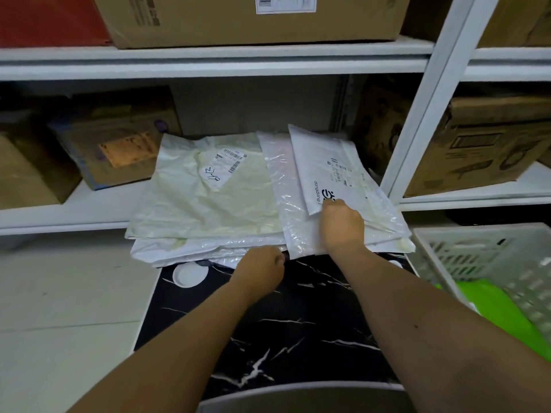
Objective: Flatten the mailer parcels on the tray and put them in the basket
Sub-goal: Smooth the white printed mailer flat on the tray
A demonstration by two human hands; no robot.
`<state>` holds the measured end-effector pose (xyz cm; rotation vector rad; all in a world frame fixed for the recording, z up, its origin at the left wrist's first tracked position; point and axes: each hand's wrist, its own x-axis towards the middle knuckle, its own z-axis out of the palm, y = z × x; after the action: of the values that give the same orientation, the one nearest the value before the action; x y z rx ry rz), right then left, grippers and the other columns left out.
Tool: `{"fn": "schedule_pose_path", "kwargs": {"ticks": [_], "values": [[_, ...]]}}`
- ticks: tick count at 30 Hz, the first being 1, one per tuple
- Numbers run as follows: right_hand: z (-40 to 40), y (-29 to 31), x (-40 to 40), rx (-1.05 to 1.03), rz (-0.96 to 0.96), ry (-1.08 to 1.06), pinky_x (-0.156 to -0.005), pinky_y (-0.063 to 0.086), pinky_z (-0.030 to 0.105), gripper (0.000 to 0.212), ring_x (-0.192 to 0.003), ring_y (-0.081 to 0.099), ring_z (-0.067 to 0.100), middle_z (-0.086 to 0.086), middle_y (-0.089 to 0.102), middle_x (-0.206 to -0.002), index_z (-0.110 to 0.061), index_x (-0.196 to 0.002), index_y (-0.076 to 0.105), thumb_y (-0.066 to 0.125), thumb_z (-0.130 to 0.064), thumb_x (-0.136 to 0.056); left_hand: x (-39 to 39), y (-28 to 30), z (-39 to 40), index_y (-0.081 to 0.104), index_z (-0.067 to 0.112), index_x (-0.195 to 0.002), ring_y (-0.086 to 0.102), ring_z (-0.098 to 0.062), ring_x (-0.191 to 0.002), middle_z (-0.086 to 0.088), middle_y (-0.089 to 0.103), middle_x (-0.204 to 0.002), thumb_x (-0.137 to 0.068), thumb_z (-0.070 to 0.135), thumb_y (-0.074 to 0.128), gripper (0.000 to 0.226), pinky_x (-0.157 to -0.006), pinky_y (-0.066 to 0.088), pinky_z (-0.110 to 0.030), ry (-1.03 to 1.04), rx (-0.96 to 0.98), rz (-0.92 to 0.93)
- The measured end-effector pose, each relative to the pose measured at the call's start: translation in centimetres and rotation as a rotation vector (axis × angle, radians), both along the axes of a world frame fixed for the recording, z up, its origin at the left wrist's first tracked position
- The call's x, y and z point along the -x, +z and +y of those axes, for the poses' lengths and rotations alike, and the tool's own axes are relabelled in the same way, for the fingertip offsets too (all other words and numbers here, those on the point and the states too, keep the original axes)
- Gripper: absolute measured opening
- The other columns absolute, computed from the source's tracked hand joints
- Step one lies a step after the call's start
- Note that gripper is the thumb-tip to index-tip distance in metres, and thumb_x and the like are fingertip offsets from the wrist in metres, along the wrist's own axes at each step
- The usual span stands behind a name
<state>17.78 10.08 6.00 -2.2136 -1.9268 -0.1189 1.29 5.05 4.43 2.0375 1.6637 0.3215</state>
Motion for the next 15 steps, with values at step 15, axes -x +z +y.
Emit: {"fn": "schedule_pose_path", "kwargs": {"ticks": [15], "values": [[-11.1, 7.7, -3.5, -0.533, 0.186, 0.233, -0.077, 0.053, 0.042, 0.03, -0.09, 0.063, 0.037, 0.015, 0.064, -0.109, -0.002, -0.107, 0.066, 0.054, 0.011, -0.083, 0.1, 7.8, -5.8, 0.037, 0.006, -0.136, 0.063, -0.026, -0.075, -0.015, 0.063, -0.09, -0.102, 0.047, 0.023, 0.055, -0.064, 0.048, -0.032, 0.567, 0.446, -0.833]]}}
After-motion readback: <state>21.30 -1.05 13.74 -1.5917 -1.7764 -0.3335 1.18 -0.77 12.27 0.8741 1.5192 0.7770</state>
